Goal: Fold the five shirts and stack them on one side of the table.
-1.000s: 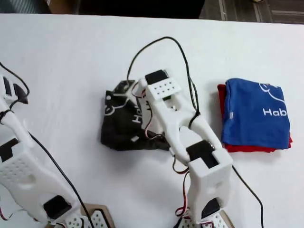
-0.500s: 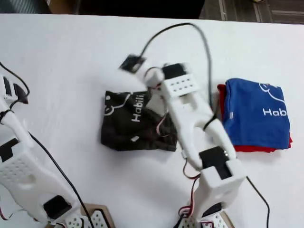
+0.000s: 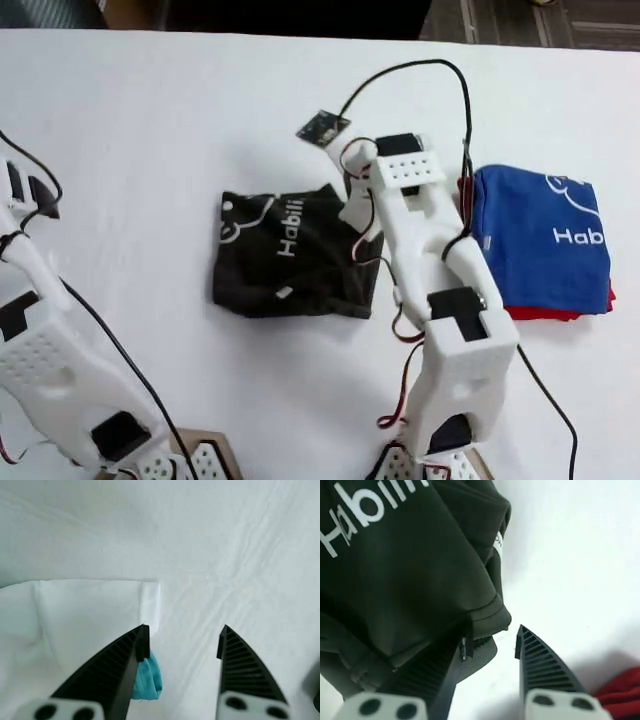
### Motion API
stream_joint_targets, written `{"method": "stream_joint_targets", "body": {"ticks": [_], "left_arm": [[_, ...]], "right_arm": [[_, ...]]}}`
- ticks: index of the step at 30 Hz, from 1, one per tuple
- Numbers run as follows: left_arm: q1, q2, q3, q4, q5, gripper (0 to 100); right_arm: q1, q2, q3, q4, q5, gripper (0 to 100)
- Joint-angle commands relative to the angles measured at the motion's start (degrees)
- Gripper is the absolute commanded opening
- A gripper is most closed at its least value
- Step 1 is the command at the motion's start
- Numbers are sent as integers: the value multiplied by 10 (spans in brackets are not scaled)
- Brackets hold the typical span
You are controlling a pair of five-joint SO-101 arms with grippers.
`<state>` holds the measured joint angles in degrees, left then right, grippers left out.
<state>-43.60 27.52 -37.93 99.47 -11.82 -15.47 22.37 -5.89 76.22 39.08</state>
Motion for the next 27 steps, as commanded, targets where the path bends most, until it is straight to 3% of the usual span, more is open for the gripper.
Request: {"method": "stream_joint_targets", "body": {"ticks": [1,13,25,27], "left_arm": [[3,-38,-1,-4,-2,245],[3,-38,-1,-5,-2,245],[3,-38,-1,-5,-1,245],[3,-38,-1,-5,-1,245]], "right_arm": [[3,-4,-6,-7,2,152],[-11,-41,-30,86,-11,156],[-28,-44,-5,93,-13,150],[-32,-43,11,84,-13,110]]}}
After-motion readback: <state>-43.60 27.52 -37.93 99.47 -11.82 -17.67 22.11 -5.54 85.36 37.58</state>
